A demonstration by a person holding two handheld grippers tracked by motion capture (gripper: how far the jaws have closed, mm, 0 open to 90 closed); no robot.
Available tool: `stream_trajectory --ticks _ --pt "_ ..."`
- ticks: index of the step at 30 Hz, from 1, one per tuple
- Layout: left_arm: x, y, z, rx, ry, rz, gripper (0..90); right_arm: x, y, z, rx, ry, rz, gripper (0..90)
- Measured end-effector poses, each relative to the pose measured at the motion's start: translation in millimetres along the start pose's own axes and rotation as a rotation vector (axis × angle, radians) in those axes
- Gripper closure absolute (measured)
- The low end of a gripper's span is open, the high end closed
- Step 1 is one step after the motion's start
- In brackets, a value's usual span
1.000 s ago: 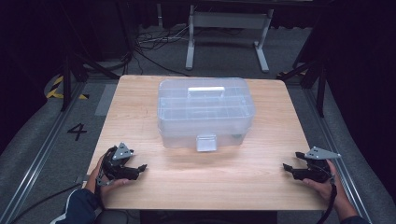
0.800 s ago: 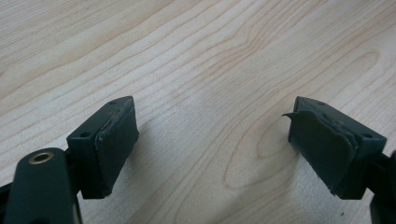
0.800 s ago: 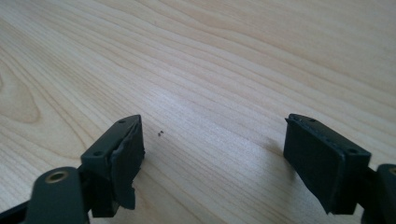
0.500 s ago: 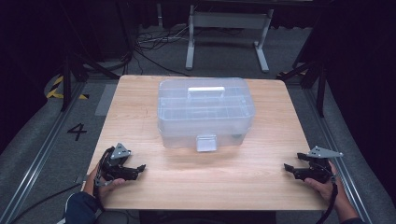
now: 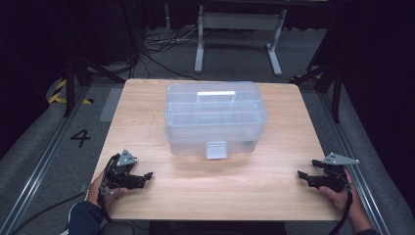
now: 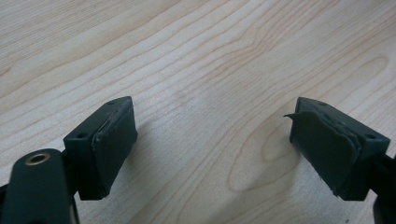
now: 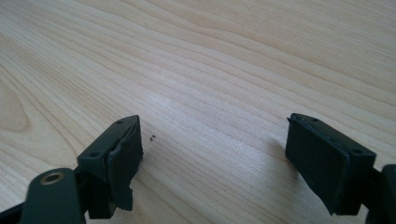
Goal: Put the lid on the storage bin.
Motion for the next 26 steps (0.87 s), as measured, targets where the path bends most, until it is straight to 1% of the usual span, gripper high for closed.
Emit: stream_trajectory --ticks 18,20,26 --pt "0.8 0.7 0.5 -0.001 0.008 -0.002 15.0 -0.4 0.1 0.1 0.001 -0.003 0.001 18.8" --pt "1.2 1.2 1.1 -0.002 0.016 -0.017 15.0 -0.4 0.1 0.1 0.001 -0.003 0.0 18.8" --pt "2.4 1.6 1.3 -0.004 0.026 -0.023 15.0 -0.4 0.1 0.1 0.001 -0.002 0.001 18.8"
Point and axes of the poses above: each handheld gripper's, and its own axes: z roughly forward along the jaws, y roughly out of its top, x roughly to its left, the point moved 7 cm from there along z, roughly forward along the jaws, and after that the axes turned 1 degree about -z, right-handed, at the moved point
